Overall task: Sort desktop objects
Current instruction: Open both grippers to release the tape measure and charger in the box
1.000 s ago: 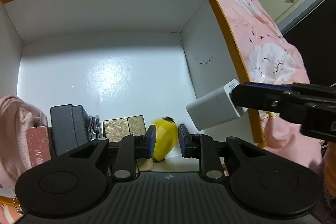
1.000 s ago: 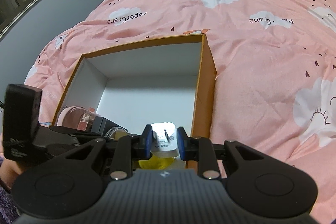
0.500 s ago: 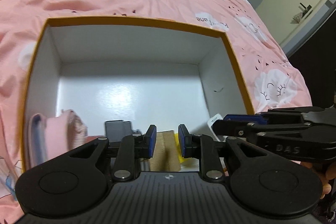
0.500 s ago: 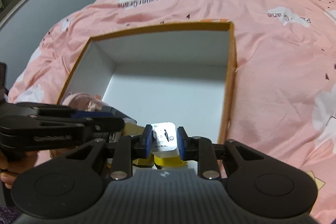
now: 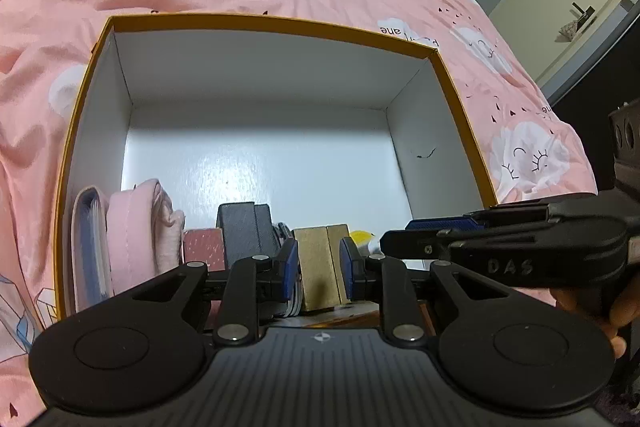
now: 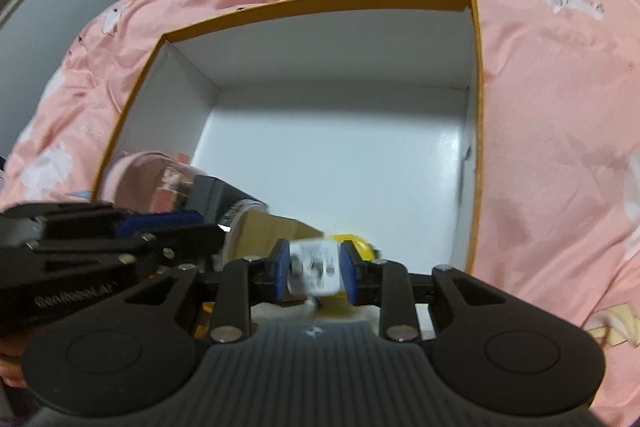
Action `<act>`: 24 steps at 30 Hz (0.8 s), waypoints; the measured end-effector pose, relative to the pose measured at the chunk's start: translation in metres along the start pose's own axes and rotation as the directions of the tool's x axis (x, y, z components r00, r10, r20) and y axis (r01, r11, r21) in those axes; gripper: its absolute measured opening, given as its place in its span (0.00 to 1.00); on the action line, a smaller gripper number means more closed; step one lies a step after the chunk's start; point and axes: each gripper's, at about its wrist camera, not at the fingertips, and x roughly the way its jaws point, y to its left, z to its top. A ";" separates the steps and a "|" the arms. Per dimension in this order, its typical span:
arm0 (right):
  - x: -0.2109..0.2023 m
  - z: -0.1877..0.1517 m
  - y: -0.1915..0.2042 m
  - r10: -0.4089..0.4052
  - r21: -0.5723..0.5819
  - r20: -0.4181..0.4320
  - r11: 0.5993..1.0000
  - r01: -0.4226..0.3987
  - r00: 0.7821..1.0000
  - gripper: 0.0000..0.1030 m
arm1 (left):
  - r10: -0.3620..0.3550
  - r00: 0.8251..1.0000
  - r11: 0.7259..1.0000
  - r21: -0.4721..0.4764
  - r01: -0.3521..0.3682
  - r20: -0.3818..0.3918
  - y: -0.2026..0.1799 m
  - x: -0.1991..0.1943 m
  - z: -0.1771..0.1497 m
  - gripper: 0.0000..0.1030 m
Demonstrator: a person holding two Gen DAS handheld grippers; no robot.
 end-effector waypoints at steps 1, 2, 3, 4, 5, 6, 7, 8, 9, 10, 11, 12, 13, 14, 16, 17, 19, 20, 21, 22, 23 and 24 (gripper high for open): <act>-0.001 0.002 -0.001 0.009 0.009 -0.008 1.000 -0.009 1.000 0.30 | 0.000 1.000 1.000 -0.002 0.000 -0.002 0.001 0.000 -0.001 0.24; -0.002 0.003 -0.001 0.010 0.010 -0.011 1.000 -0.010 1.000 0.30 | -0.001 1.000 1.000 -0.003 0.001 -0.002 0.001 0.000 -0.001 0.24; -0.004 0.005 -0.001 0.009 0.014 -0.011 1.000 -0.009 1.000 0.30 | -0.003 1.000 1.000 -0.003 0.003 -0.002 0.002 -0.001 -0.001 0.24; -0.007 0.006 -0.002 0.009 0.017 -0.008 1.000 -0.009 1.000 0.30 | -0.005 1.000 1.000 -0.002 0.005 -0.001 0.002 -0.001 -0.001 0.24; -0.011 0.009 -0.003 0.009 0.012 -0.006 1.000 -0.009 1.000 0.30 | -0.009 1.000 1.000 -0.001 0.009 0.001 0.002 -0.002 -0.001 0.24; -0.014 0.012 -0.002 0.003 -0.003 -0.005 1.000 -0.003 1.000 0.30 | -0.011 1.000 1.000 0.001 0.011 0.003 0.003 -0.003 -0.002 0.24; -0.018 0.016 -0.001 -0.015 -0.026 -0.004 1.000 0.015 1.000 0.30 | -0.012 1.000 1.000 0.002 0.012 0.004 0.003 -0.004 -0.002 0.24; -0.020 0.021 0.000 -0.044 -0.074 -0.014 0.996 0.043 0.999 0.30 | -0.013 1.000 1.000 0.004 0.013 0.005 0.003 -0.005 -0.003 0.24; -0.021 0.025 0.001 -0.069 -0.118 -0.031 0.991 0.065 0.997 0.27 | -0.014 1.000 1.000 0.005 0.014 0.006 0.004 -0.006 -0.003 0.24; -0.020 0.029 0.003 -0.106 -0.147 -0.046 0.984 0.098 0.993 0.25 | -0.015 1.000 1.000 0.004 0.015 0.007 0.004 -0.007 -0.004 0.24; -0.015 0.033 0.006 -0.132 -0.238 -0.076 0.965 0.110 0.988 0.25 | -0.015 1.000 1.000 0.004 0.015 0.008 0.004 -0.008 -0.005 0.24; -0.011 0.036 0.009 -0.158 -0.303 -0.097 0.945 0.122 0.983 0.20 | -0.015 1.000 1.000 0.003 0.015 0.009 0.004 -0.009 -0.005 0.24; -0.004 0.039 0.012 -0.191 -0.352 -0.111 0.925 0.141 0.975 0.15 | -0.016 1.000 1.000 0.002 0.016 0.011 0.004 -0.009 -0.006 0.24; 0.004 0.041 0.015 -0.214 -0.421 -0.134 0.896 0.140 0.968 0.15 | -0.018 1.000 1.000 0.003 0.018 0.012 0.004 -0.010 -0.006 0.24; 0.019 0.046 0.018 -0.215 -0.480 -0.187 0.871 0.102 0.959 0.10 | -0.018 1.000 1.000 0.003 0.018 0.015 0.003 -0.010 -0.006 0.24; 0.029 0.048 0.019 -0.212 -0.509 -0.215 0.857 0.076 0.953 0.10 | -0.015 1.000 1.000 0.005 0.014 0.016 0.003 -0.010 -0.006 0.24; 0.046 0.049 0.021 -0.231 -0.540 -0.254 0.840 0.061 0.939 0.08 | -0.012 1.000 1.000 0.008 0.011 0.015 0.002 -0.009 -0.005 0.24; 0.054 0.048 0.024 -0.244 -0.580 -0.262 0.813 0.050 0.934 0.08 | -0.011 1.000 1.000 0.010 0.011 0.012 0.002 -0.009 -0.005 0.24; 0.060 0.046 0.027 -0.262 -0.601 -0.261 0.797 0.056 0.929 0.08 | -0.013 1.000 1.000 0.012 0.013 0.010 0.002 -0.008 -0.006 0.24; 0.067 0.046 0.028 -0.279 -0.634 -0.270 0.772 0.047 0.922 0.08 | -0.016 1.000 1.000 0.013 0.016 0.007 0.002 -0.007 -0.006 0.24; 0.071 0.046 0.028 -0.282 -0.645 -0.278 0.763 0.040 0.918 0.08 | -0.018 1.000 1.000 0.013 0.018 0.005 0.002 -0.006 -0.006 0.24; 0.074 0.046 0.027 -0.282 -0.637 -0.280 0.770 0.042 0.918 0.08 | -0.021 1.000 1.000 0.013 0.021 0.003 0.002 -0.005 -0.005 0.24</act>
